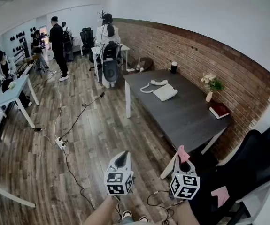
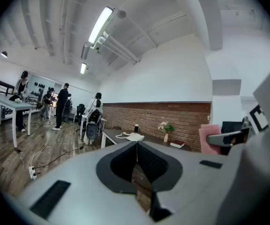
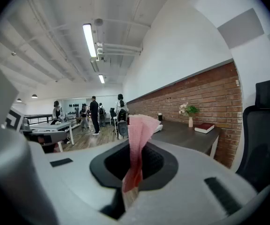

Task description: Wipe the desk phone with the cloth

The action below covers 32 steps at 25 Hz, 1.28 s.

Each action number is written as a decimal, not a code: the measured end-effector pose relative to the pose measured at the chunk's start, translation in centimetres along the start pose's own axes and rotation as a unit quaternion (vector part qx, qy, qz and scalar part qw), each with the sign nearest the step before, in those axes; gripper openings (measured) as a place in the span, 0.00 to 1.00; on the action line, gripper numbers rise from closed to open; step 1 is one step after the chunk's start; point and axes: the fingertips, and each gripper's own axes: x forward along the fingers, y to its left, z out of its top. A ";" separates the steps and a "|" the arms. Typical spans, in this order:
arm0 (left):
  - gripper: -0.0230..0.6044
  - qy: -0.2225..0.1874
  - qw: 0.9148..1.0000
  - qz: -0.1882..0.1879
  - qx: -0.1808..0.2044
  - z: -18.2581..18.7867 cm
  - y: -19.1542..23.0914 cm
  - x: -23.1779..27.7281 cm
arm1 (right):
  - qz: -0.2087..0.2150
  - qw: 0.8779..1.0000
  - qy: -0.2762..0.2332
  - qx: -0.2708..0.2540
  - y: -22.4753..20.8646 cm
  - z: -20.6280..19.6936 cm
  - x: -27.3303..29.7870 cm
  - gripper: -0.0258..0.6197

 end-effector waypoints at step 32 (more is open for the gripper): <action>0.04 0.034 0.999 -0.008 0.006 -1.0 7.1 10.4 | -0.042 0.997 0.049 0.040 -0.7 -2.8 10.4 0.07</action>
